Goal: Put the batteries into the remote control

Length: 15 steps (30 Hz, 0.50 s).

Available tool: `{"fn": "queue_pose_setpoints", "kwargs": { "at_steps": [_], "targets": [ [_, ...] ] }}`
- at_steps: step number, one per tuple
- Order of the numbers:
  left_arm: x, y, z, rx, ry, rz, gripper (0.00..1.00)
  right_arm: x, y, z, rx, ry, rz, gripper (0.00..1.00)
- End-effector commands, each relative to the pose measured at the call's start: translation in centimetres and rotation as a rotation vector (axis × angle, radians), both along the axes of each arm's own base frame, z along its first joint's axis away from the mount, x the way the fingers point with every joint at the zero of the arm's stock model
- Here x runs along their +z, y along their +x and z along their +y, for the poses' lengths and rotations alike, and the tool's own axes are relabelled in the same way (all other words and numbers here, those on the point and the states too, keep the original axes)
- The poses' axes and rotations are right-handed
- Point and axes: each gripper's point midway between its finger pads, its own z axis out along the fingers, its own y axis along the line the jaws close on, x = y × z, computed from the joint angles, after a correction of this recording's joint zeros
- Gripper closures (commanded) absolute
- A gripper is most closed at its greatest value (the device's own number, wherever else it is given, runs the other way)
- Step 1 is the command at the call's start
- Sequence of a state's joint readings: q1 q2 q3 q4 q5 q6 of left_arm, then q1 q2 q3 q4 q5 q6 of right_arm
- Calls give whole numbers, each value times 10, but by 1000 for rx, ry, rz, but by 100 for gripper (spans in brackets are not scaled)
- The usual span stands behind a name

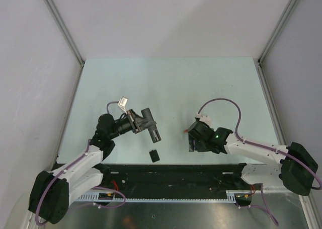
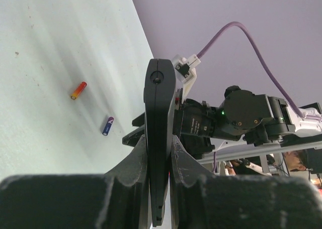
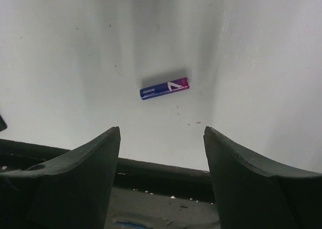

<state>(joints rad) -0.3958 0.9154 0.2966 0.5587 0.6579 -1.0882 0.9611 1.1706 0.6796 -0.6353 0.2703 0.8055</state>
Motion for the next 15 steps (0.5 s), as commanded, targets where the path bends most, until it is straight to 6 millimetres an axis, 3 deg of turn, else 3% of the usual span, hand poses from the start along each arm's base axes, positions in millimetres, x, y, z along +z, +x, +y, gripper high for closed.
{"fn": "queue_pose_setpoints", "kwargs": {
  "at_steps": [1, 15],
  "targets": [
    [6, -3, 3, 5, -10, -54, 100, 10, 17, -1, 41, -53, -65, 27],
    [5, -6, 3, 10, -8, -57, 100, -8, 32, 13, 184, -99, -27, 27]
  ]
}}
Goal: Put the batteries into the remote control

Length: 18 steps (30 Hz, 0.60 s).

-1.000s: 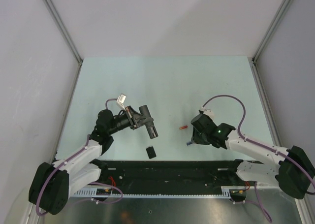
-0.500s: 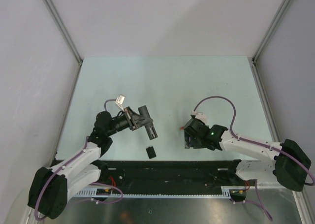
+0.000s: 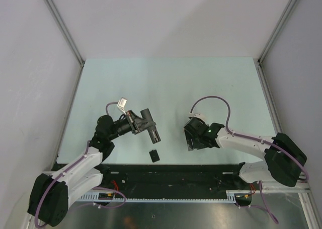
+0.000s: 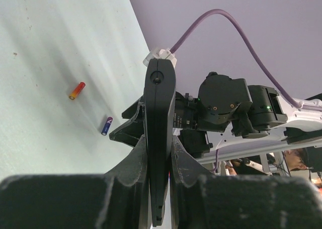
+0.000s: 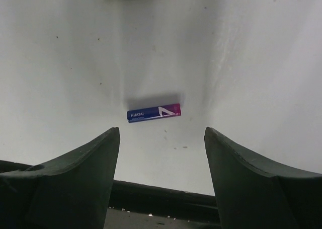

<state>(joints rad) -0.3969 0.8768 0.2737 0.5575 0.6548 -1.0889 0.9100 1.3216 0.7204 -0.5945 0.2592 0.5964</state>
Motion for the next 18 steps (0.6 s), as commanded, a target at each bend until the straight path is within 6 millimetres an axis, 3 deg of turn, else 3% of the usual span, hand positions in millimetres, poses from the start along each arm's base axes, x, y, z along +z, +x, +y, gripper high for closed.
{"fn": "queue_pose_setpoints", "kwargs": {
  "at_steps": [1, 18],
  "targets": [
    [5, 0, 1, 8, -2, -45, 100, 12, 17, 21, 60, 49, -38, 27],
    [-2, 2, 1, 12, 14, -30, 100, -10, 20, 18, 96, -2, 29, 31]
  ]
}}
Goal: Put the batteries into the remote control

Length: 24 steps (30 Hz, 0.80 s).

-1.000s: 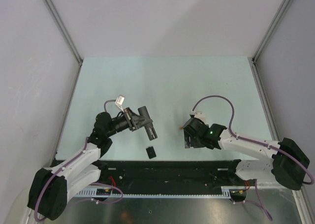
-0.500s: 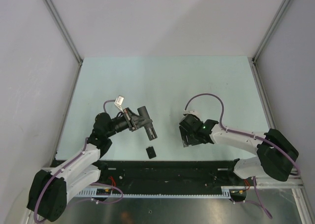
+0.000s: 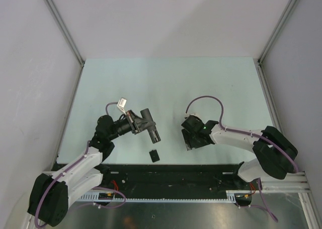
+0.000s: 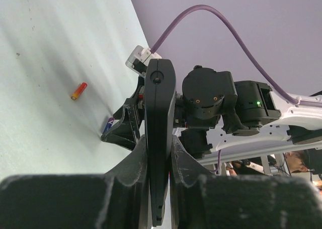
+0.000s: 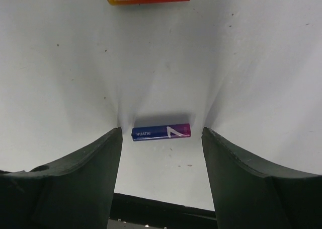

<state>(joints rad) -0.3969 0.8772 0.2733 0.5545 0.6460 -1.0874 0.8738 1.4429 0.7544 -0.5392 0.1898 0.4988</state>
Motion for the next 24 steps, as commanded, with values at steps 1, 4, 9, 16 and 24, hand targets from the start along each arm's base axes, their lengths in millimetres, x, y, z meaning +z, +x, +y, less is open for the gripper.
{"fn": "queue_pose_setpoints", "kwargs": {
  "at_steps": [1, 4, 9, 16, 24],
  "targets": [
    [0, 1, 0, 2, 11, -34, 100, 6, 13, 8, 18, 20, -24, 32],
    [-2, 2, 0, 5, 14, -28, 100, 3, 13, 8, 25, 21, -13, 33],
    [-3, 2, 0, 3, 17, -29, 100, 0, 13, 8, 34, 22, 0, 35],
    [-4, 2, -1, 2, 19, -22, 100, 1, 11, 9, 39, 28, 9, 37],
    [-5, 2, -1, 2, 20, -20, 100, 1, 6, 10, 56, 31, 20, 43]
  ]
}}
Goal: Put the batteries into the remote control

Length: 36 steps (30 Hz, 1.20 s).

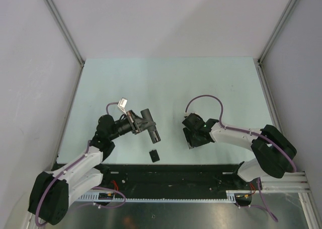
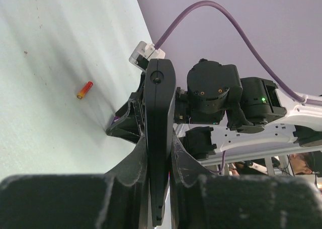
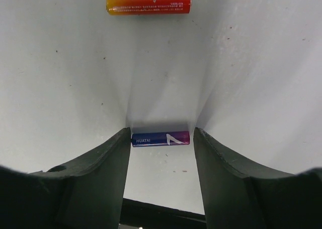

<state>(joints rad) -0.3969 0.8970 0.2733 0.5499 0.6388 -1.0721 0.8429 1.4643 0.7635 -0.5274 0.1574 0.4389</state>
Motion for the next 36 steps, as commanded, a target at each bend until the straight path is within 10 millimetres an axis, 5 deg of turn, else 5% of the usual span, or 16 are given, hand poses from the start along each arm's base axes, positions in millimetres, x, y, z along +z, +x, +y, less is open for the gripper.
{"fn": "queue_pose_setpoints", "kwargs": {
  "at_steps": [1, 13, 23, 27, 36],
  "targets": [
    [1, -1, -1, -7, 4, -29, 100, 4, 0, 12, 22, 33, 7, 44],
    [12, -2, 0, -1, -17, -49, 100, 16, 9, 15, 23, 46, -54, 59],
    [40, -11, 3, -10, -58, -107, 100, 62, 44, 57, 159, 71, -202, 62],
    [48, -19, 4, -26, -73, -127, 100, 81, 74, 79, 259, 57, -276, 62],
    [78, -42, 9, -71, -96, -214, 100, 52, 119, 100, 374, -28, -271, 62]
  ]
}}
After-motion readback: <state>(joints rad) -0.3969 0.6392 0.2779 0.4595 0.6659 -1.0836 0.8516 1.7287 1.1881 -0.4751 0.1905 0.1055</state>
